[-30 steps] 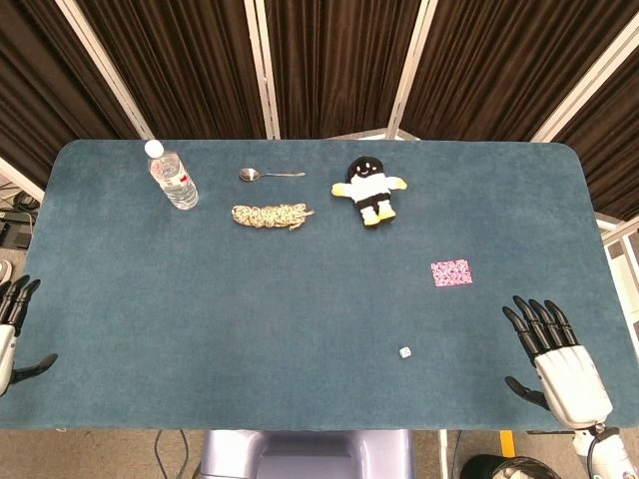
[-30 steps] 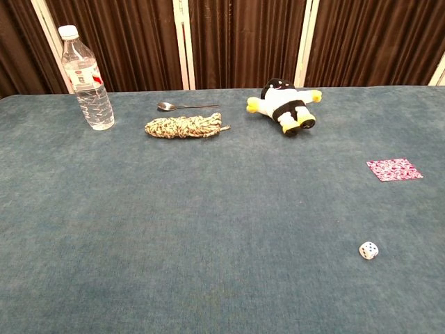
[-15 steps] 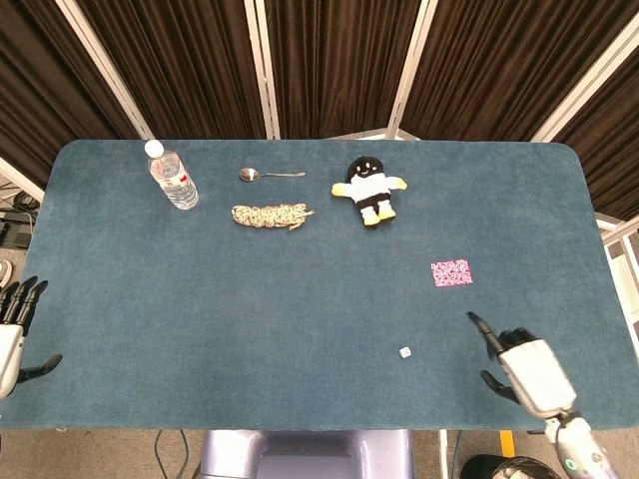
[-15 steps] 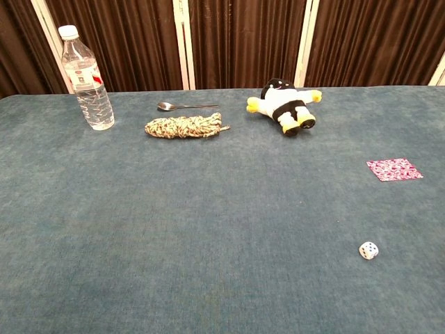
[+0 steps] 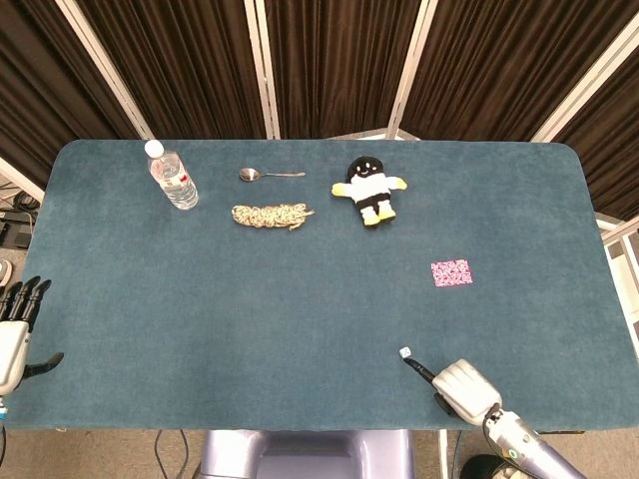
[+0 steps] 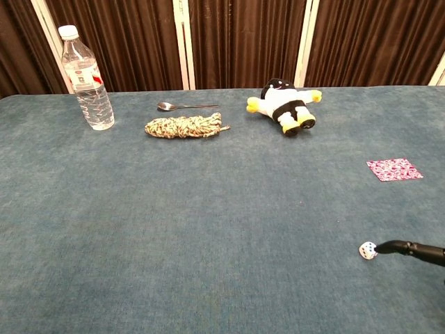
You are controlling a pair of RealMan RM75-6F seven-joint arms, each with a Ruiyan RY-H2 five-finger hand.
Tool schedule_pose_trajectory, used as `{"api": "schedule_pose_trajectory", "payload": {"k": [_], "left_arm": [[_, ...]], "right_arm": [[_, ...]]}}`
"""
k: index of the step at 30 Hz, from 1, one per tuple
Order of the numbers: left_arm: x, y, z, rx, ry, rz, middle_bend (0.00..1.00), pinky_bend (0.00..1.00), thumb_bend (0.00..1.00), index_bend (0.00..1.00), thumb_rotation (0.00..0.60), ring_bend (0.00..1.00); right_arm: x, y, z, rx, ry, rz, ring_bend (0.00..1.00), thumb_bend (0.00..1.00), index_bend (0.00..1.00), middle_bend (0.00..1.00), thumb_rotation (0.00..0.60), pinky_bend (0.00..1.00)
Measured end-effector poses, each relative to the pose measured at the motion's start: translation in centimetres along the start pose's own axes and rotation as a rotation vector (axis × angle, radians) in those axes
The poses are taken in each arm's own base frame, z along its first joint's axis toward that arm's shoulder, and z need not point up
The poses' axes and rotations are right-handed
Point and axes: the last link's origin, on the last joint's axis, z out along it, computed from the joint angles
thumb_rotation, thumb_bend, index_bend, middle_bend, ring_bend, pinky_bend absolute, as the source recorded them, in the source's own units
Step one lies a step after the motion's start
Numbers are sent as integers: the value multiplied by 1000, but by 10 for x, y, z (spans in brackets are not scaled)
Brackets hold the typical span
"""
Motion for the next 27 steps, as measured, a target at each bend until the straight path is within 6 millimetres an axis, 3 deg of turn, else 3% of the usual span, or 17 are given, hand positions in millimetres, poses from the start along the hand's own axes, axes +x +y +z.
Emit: {"api": "schedule_pose_trajectory", "payload": {"k": [27], "left_arm": [[-3, 1, 0, 5, -8, 7, 0, 0, 0, 0, 600, 0]], "right_arm": [[-3, 10, 19, -33, -21, -13, 837, 601, 0, 835, 600, 1000]]}}
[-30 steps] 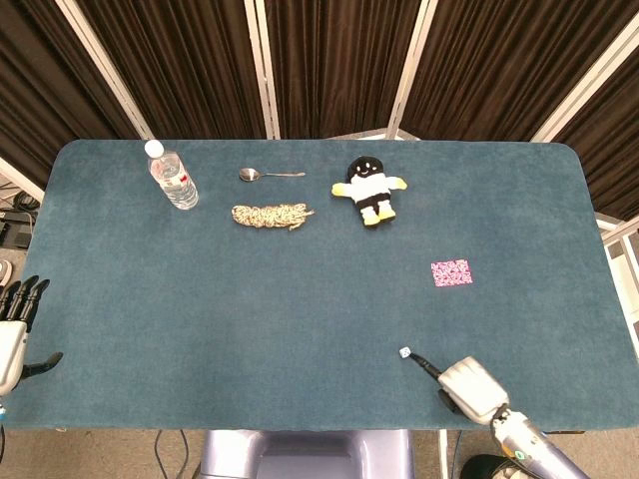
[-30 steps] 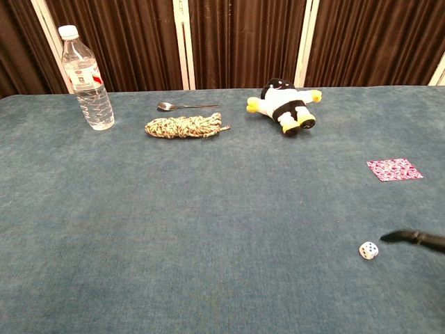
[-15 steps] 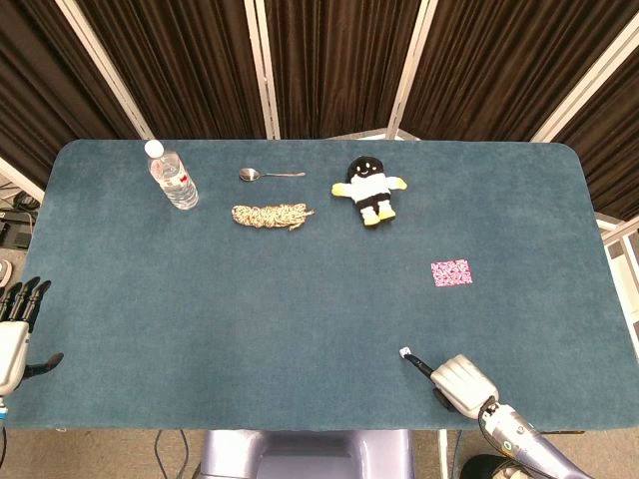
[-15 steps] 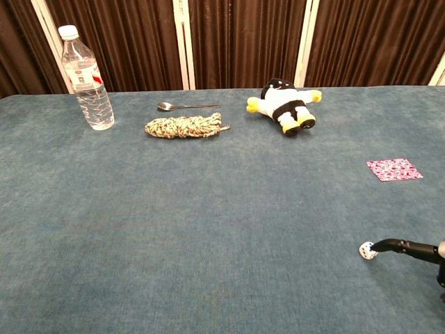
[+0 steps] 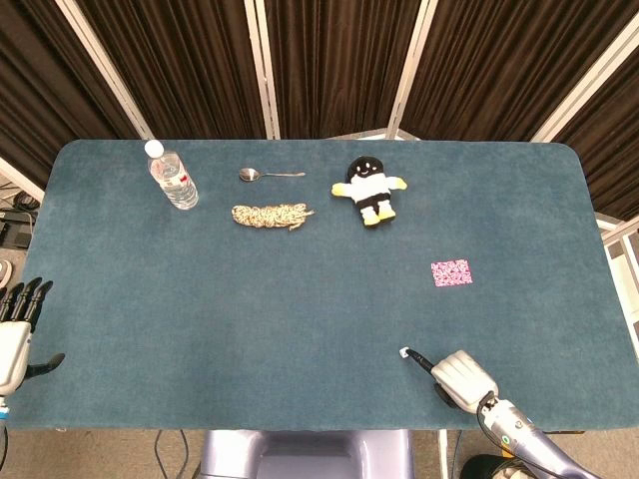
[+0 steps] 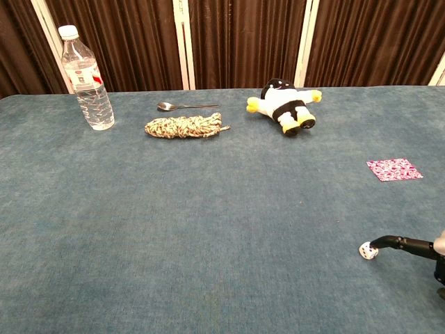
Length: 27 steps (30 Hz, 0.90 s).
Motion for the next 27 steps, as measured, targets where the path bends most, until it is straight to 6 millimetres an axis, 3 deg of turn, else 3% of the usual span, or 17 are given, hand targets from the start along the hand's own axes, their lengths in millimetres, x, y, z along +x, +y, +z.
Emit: {"api": "schedule_pose_trajectory", "payload": {"k": [27], "left_arm": [[-1, 0, 0, 2, -7, 0, 0, 0, 0, 0, 600, 0]], "right_arm": [[6, 23, -1, -81, 6, 23, 837, 602, 0, 835, 600, 1000]]}}
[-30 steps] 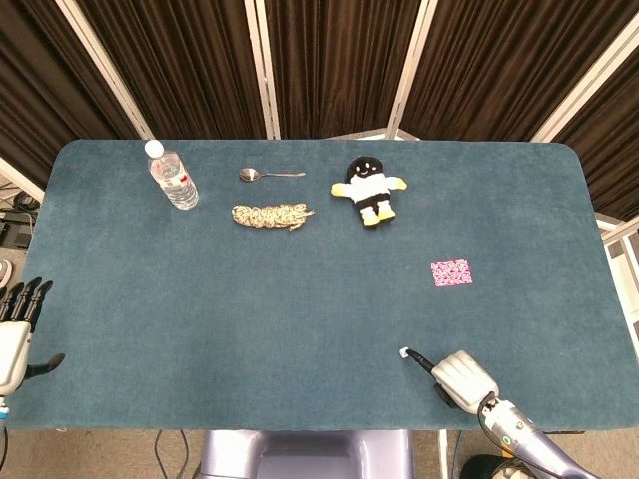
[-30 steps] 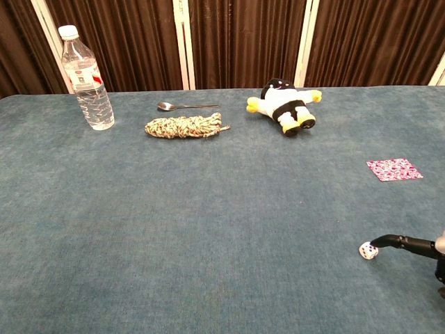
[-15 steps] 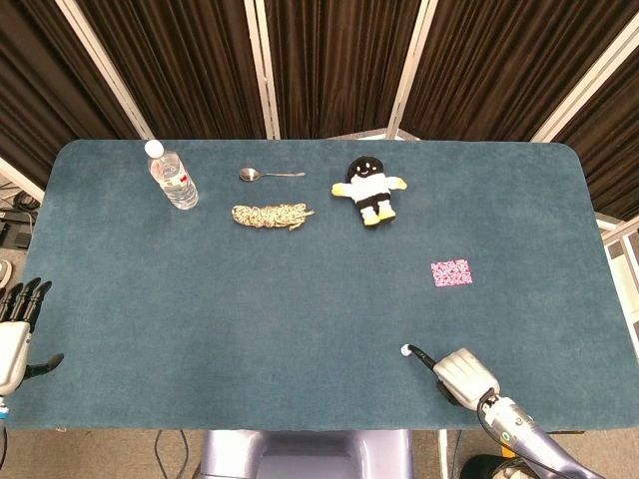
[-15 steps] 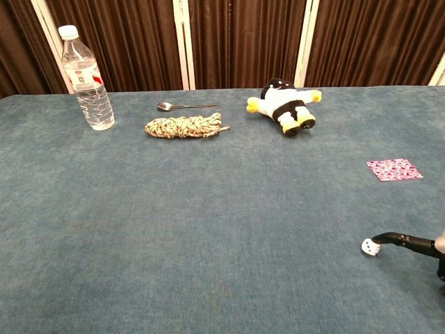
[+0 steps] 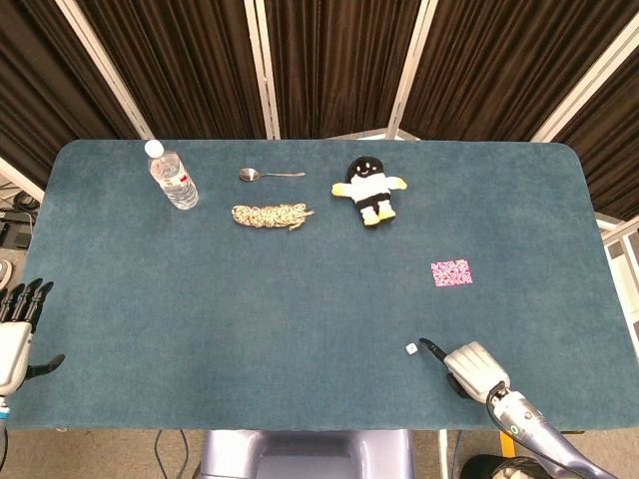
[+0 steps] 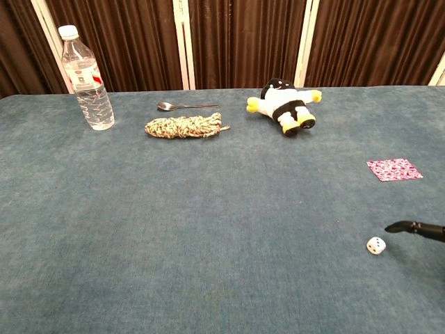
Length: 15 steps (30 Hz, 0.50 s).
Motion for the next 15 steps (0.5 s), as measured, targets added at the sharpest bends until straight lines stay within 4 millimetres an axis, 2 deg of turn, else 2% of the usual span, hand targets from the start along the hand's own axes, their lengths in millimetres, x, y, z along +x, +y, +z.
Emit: {"api": "schedule_pose_trajectory", "payload": {"k": [4, 6, 7, 8, 9, 10, 11, 12, 13, 15], "left_arm": [[2, 1, -1, -5, 6, -7, 0, 0, 0, 0, 600, 0], [3, 1, -1, -10, 9, -11, 0, 0, 0, 0, 600, 0], [3, 1, -2, -13, 11, -14, 0, 0, 0, 0, 600, 0], [4, 1, -2, -16, 14, -17, 0, 0, 0, 0, 600, 0], [5, 1, -2, -19, 17, -21, 0, 0, 0, 0, 600, 0], [6, 2, -3, -24, 22, -26, 0, 0, 0, 0, 600, 0], [7, 2, -3, -28, 25, -30, 0, 0, 0, 0, 600, 0], [7, 2, -4, -32, 28, -33, 0, 0, 0, 0, 600, 0], [8, 2, -4, -38, 31, -37, 0, 0, 0, 0, 600, 0], [9, 2, -5, -48, 36, -41, 0, 0, 0, 0, 600, 0]], "right_arm": [[15, 0, -5, -1, 66, 14, 837, 598, 2, 835, 600, 1000], [25, -1, -9, 1, 114, 22, 802, 538, 3, 797, 600, 962], [32, -1, -13, 2, 151, 28, 735, 419, 3, 729, 600, 874], [37, -2, -15, 3, 182, 33, 610, 250, 3, 613, 600, 723], [45, -2, -20, 2, 229, 39, 497, 146, 3, 513, 600, 591], [50, -2, -24, -1, 267, 43, 297, 38, 2, 341, 600, 373], [56, -2, -29, -6, 306, 46, 131, 0, 1, 180, 600, 181], [63, -1, -37, -19, 356, 50, 28, 0, 0, 67, 600, 56], [68, 0, -44, -34, 390, 51, 2, 0, 0, 26, 600, 13], [78, -1, -60, -74, 451, 47, 0, 0, 0, 0, 600, 0]]}}
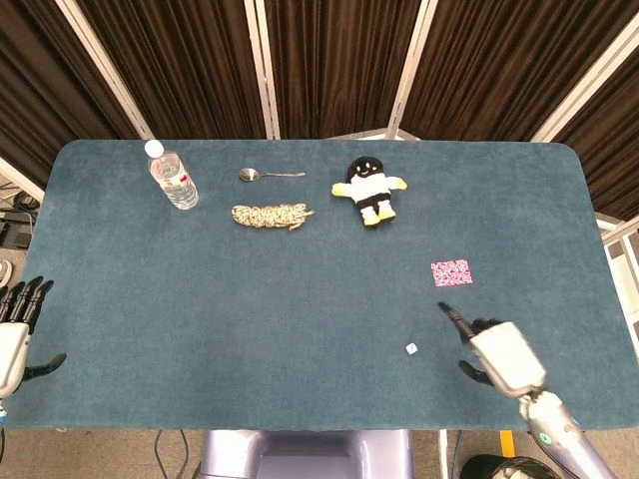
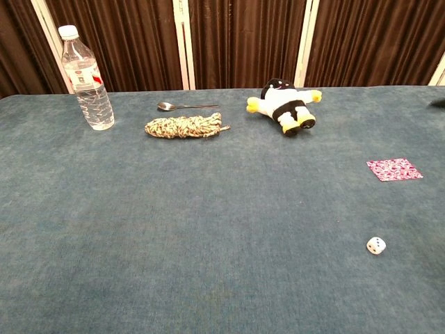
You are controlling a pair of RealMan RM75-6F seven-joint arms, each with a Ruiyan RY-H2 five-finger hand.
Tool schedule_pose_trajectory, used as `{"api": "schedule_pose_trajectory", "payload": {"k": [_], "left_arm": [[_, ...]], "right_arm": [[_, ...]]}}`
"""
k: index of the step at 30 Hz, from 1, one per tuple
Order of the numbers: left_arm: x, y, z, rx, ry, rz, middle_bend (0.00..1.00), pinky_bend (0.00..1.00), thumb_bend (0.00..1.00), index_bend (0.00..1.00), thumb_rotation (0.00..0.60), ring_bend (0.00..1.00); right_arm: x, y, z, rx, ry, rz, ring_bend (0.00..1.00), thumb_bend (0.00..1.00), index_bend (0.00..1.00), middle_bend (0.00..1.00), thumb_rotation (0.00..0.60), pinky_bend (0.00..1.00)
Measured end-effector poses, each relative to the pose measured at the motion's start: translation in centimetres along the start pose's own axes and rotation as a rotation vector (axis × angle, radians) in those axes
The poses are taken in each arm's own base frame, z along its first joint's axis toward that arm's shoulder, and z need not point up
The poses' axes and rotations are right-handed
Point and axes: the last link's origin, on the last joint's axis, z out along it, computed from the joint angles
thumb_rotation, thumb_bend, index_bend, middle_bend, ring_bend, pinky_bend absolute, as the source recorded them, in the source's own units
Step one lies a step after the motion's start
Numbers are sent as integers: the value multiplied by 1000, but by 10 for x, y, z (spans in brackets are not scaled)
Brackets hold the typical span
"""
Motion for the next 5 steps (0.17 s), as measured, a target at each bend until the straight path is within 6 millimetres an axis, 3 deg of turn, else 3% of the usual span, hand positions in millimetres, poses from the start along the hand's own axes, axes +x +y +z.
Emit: {"api": "schedule_pose_trajectory", "payload": {"k": [5], "left_arm": [[3, 1, -1, -29, 30, -20, 0, 0, 0, 0, 600, 0]], "right_arm": [[24, -3, -22, -81, 94, -14, 0, 0, 0, 0, 600, 0]]}}
